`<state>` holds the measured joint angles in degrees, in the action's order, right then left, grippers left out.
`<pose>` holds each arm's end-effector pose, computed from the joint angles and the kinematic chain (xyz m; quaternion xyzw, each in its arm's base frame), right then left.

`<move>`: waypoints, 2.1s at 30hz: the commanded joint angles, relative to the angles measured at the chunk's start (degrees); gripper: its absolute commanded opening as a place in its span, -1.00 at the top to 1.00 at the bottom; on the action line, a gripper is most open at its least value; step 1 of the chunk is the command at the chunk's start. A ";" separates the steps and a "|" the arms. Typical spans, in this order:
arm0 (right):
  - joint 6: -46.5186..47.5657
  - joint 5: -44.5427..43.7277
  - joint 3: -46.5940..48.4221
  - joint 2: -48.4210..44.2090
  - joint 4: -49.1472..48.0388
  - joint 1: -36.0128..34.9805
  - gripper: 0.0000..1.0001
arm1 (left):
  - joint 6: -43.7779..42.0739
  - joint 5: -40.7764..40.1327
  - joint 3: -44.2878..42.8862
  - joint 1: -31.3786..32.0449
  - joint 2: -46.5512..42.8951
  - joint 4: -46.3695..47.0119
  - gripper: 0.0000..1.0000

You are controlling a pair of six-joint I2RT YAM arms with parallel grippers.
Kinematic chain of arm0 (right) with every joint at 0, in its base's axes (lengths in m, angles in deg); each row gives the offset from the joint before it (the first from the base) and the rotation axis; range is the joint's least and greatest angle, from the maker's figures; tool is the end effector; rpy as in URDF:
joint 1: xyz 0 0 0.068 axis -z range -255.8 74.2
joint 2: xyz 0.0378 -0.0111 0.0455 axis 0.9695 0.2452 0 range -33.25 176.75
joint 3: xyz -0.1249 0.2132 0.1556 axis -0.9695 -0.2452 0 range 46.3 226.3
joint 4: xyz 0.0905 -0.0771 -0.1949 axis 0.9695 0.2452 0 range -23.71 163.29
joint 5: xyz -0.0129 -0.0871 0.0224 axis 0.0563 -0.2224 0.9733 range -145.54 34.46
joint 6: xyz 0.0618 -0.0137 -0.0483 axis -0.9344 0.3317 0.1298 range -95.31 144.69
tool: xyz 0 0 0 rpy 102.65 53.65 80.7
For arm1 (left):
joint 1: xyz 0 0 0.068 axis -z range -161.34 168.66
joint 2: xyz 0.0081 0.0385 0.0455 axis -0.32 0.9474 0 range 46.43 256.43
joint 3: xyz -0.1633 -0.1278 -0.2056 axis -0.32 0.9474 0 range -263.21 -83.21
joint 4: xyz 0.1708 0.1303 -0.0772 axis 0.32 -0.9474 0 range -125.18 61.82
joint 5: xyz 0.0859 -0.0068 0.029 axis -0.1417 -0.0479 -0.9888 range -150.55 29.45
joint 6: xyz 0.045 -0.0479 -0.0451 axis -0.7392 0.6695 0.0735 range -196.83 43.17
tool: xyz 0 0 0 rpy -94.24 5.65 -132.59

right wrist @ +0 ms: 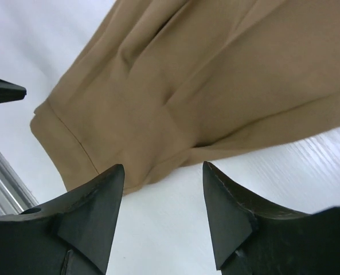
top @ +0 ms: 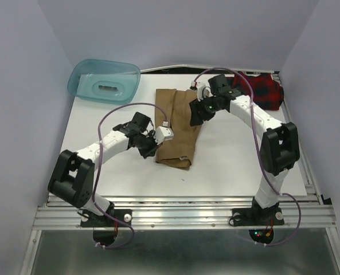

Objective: Fold and stack the skirts
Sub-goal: Fold the skirt

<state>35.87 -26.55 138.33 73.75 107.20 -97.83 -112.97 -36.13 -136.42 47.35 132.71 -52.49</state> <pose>0.3543 0.1793 0.2779 -0.3349 0.8660 0.2650 0.2602 0.2348 -0.1609 0.2179 0.5530 0.7601 -0.1847 0.2871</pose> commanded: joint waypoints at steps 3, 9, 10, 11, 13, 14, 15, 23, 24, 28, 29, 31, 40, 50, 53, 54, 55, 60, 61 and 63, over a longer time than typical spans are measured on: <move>-8.51 18.06 -8.16 4.17 -11.60 -0.48 -0.20 | 6.43 5.98 0.39 -7.22 -12.16 2.25 0.77; -13.01 32.94 -14.23 11.82 -20.93 -1.79 -0.13 | 12.49 6.60 2.14 -14.62 -20.62 9.98 0.03; -15.72 33.84 -15.03 13.83 -22.35 -1.80 -0.13 | 12.58 6.34 2.41 -14.97 -21.06 10.34 0.02; -16.45 34.11 -15.65 14.98 -23.67 -2.41 -0.13 | 11.80 6.51 2.84 -14.98 -21.50 10.34 0.00; -15.76 33.76 -16.53 18.57 -24.56 -2.41 -0.12 | 9.78 8.44 3.64 -14.98 -21.77 9.55 -0.03; -15.49 33.24 -16.88 19.64 -24.56 -2.41 -0.12 | 8.56 8.97 4.08 -14.98 -22.03 9.20 -0.07; -15.14 31.75 -17.14 20.61 -24.47 -2.41 -0.11 | 6.72 9.41 4.51 -14.80 -22.55 8.07 -0.10; -7.94 28.67 -16.72 20.18 -17.63 -2.41 -0.12 | -28.14 -4.64 18.91 -6.01 -34.58 11.11 -0.38; -7.14 28.23 -16.27 18.78 -15.27 -2.41 -0.13 | -30.81 -5.43 19.98 -6.01 -35.12 12.09 -0.39; -1.45 24.80 -12.15 15.17 -8.31 -2.41 -0.18 | -43.91 -7.28 27.18 -6.10 -38.11 19.81 -0.47; -0.73 24.19 -11.01 14.73 -6.47 -2.41 -0.19 | -45.75 -7.03 30.41 -6.01 -38.81 24.01 -0.74; 0.94 23.39 -8.63 12.98 -3.13 -2.41 -0.23 | -50.84 -5.45 33.51 -6.01 -40.48 28.52 -0.97; -0.19 25.50 -5.37 11.91 -0.30 -2.93 -0.27 | -63.17 0.53 44.42 -5.31 -37.51 42.59 -0.97; -3.62 27.43 -7.65 20.43 -5.66 -5.23 -0.22 | -66.52 4.75 46.00 0.31 -31.80 45.06 -0.97; -3.45 27.43 -8.01 22.11 -6.10 -5.23 -0.22 | -65.73 4.58 45.92 2.77 -29.86 45.75 -0.97; -3.45 27.43 -8.09 22.37 -6.27 -5.23 -0.21 | -65.03 4.49 45.74 3.30 -28.46 46.11 -0.97; -3.45 27.52 -8.27 22.55 -6.36 -5.23 -0.21 | -64.24 3.97 45.39 4.00 -27.58 46.37 -0.97; -3.36 27.52 -8.88 22.81 -6.63 -5.23 -0.21 | -55.89 2.12 41.53 7.35 -21.52 49.01 -0.97; -3.27 27.69 -8.88 22.90 -6.54 -5.23 -0.21 | -54.66 1.33 41.09 7.52 -20.46 50.14 -0.97; -3.27 27.70 -8.97 22.99 -6.54 -5.23 -0.21 | -51.77 0.10 39.60 7.87 -17.31 52.69 -0.97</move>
<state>30.84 6.83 130.48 93.68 102.02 -102.11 -171.83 -34.64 -94.63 54.39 111.33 -2.44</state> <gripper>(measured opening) 0.600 0.983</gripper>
